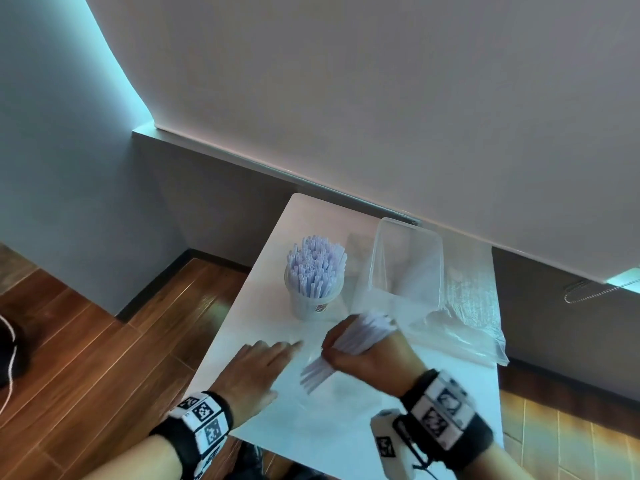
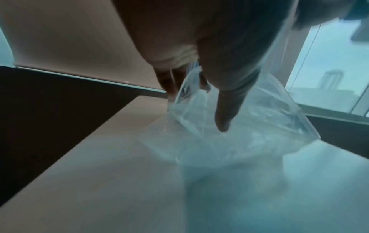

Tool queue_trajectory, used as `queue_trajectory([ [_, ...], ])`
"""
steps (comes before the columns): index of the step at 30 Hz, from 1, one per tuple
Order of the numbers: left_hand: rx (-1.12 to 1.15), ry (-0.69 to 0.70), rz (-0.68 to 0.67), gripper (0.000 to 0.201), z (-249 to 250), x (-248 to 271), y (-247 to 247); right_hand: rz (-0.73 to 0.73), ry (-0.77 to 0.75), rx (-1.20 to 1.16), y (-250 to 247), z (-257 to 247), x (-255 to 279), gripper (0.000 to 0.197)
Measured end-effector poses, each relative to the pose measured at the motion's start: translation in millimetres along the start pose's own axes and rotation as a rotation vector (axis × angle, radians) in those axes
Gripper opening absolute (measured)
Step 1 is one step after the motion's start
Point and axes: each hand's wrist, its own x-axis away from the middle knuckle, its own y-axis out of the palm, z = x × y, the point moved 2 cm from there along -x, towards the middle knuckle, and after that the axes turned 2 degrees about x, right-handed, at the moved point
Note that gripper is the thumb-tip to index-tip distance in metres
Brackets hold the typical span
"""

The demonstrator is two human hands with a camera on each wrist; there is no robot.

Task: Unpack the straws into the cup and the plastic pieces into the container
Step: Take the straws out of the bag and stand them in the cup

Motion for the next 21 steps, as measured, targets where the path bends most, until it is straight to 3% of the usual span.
queue_trajectory([
  [3,-0.222,0.086,0.021,0.065,1.8,-5.3,14.7,0.127,0.012,-0.067,-30.0,-4.0,-0.2,0.008],
  [7,-0.265,0.151,-0.13,0.028,14.9,-11.9,30.9,0.129,0.105,0.042,-11.9,33.3,-10.7,0.009],
  [11,-0.256,0.152,-0.247,0.054,12.9,-17.1,51.2,0.047,0.296,0.197,33.0,87.3,-13.8,0.018],
  [14,-0.225,0.113,-0.272,0.065,9.9,-19.8,52.2,0.11,0.426,0.237,44.7,106.8,-14.6,0.025],
  [18,-0.116,0.064,-0.258,0.07,15.0,-17.3,37.6,0.078,0.369,0.239,39.3,100.1,-16.6,0.03],
  [20,0.028,0.015,-0.144,0.066,16.9,-17.9,16.8,0.088,0.27,0.208,25.2,79.6,-19.8,0.027],
  [21,0.12,-0.038,-0.024,0.062,15.9,-18.2,4.4,0.112,0.226,0.185,16.4,64.6,-21.2,0.025],
])
